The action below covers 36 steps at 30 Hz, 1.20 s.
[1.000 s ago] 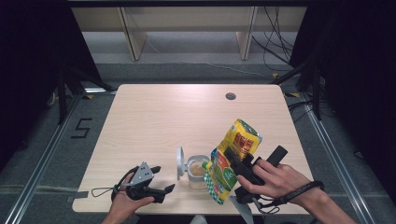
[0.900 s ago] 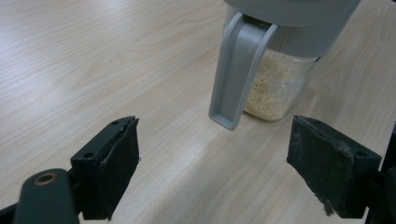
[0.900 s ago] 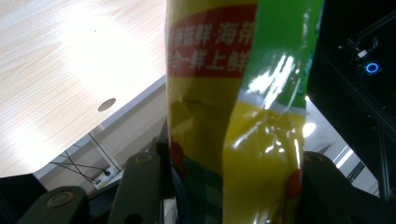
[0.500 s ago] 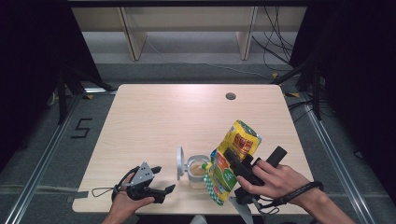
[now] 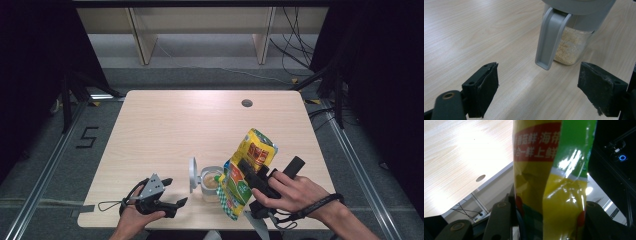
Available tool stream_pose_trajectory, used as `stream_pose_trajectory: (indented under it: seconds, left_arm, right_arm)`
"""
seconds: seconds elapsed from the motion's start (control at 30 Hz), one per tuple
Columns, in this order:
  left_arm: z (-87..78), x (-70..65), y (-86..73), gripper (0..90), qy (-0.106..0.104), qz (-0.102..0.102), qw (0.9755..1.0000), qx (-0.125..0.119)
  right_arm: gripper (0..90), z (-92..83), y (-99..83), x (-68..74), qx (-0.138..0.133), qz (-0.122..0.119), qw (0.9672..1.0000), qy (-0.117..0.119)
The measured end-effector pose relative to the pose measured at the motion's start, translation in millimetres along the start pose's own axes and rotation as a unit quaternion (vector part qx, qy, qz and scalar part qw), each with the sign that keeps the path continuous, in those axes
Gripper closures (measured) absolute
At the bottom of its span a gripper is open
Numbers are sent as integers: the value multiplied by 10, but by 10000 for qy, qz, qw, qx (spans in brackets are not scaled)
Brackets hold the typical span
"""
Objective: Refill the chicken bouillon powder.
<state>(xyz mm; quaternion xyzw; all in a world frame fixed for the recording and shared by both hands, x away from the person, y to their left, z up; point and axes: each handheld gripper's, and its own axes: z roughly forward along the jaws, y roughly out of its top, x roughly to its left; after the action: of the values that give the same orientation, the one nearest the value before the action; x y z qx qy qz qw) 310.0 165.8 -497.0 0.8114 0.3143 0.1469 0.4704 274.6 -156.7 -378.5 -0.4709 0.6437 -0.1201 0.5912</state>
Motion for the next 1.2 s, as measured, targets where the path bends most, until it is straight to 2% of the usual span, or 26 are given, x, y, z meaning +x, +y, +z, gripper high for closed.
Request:
stream_pose_trajectory:
  seconds: [0.23,0.5,0.53,0.57,0.63,0.73,0.83,0.97,1.07,1.2]
  left_arm:
    - [-1,-3,-1,161,3,-1,10000,12]
    - [1,-4,-3,161,28,0,10000,29]
    - [10,-8,-10,161,18,-63,10000,12]
    - [4,7,-8,161,25,-11,9999,141]
    - [14,-16,-10,161,-18,-121,9999,8]
    - [0,-12,-4,161,43,-64,10000,43]
    - [8,-4,-7,161,1,-42,10000,-21]
    - [3,-5,-4,161,19,-19,10000,10]
    - [3,7,-5,161,4,0,10000,29]
    - [3,-7,-8,161,-3,-126,9999,17]
  right_arm:
    - [615,-3,-26,5,23,-43,10000,27]
    - [616,1,-4,32,-14,30,10000,44]
    - [616,1,-5,34,-11,35,10000,48]
    - [618,0,-6,37,-10,42,10000,54]
    - [618,-5,-5,40,-9,32,10000,63]
    - [619,-14,-12,38,-11,7,10000,51]
    - [619,-20,-19,35,6,32,10000,43]
    - [620,-24,-20,34,5,-3,10000,53]
    - [620,-25,-12,45,-14,60,10000,69]
    - [621,-40,-16,37,-1,-7,10000,54]
